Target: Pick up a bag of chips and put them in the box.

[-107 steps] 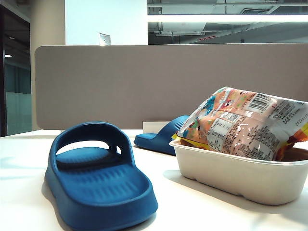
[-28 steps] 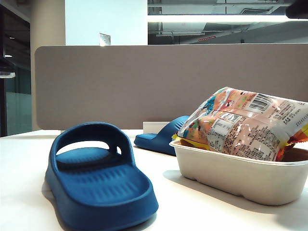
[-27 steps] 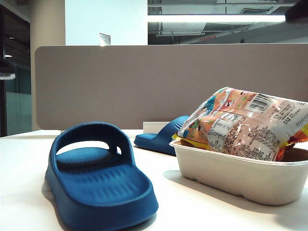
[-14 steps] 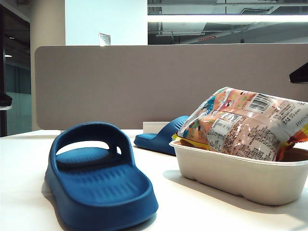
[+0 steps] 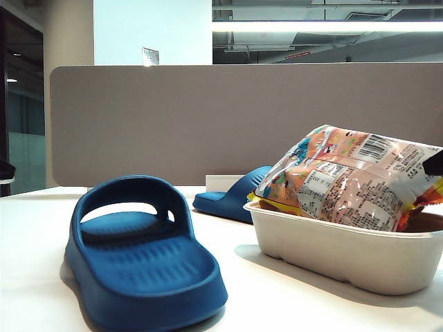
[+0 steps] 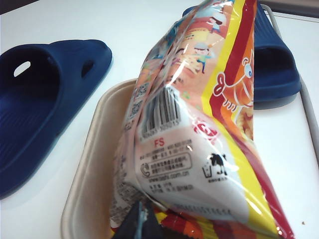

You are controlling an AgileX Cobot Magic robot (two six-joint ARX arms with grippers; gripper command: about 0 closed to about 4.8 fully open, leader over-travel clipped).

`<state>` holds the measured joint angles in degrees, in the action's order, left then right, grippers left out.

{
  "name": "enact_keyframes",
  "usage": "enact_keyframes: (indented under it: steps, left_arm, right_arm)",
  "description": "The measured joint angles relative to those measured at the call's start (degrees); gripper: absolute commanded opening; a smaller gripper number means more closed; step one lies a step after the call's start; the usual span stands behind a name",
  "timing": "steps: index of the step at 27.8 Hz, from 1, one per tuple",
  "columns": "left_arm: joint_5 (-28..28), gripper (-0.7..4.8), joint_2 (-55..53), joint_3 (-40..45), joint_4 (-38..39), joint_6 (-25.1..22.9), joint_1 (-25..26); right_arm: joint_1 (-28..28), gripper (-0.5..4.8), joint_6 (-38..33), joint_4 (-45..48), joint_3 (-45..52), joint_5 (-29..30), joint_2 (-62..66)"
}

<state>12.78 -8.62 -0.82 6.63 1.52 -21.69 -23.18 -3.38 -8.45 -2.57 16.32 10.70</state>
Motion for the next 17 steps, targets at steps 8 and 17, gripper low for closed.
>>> enact_keyframes:
  steps: [8, 17]
  left_arm:
    - [-0.02, -0.06, 0.0, 0.33, 0.59, 0.0, 0.0]
    - [-0.02, -0.06, 0.0, 0.33, 0.63, 0.02, 0.0]
  right_arm:
    - [0.0, -0.01, 0.0, -0.07, 1.33, 0.0, 0.0]
    - [0.0, -0.01, 0.0, 0.0, 1.68, -0.02, 0.0]
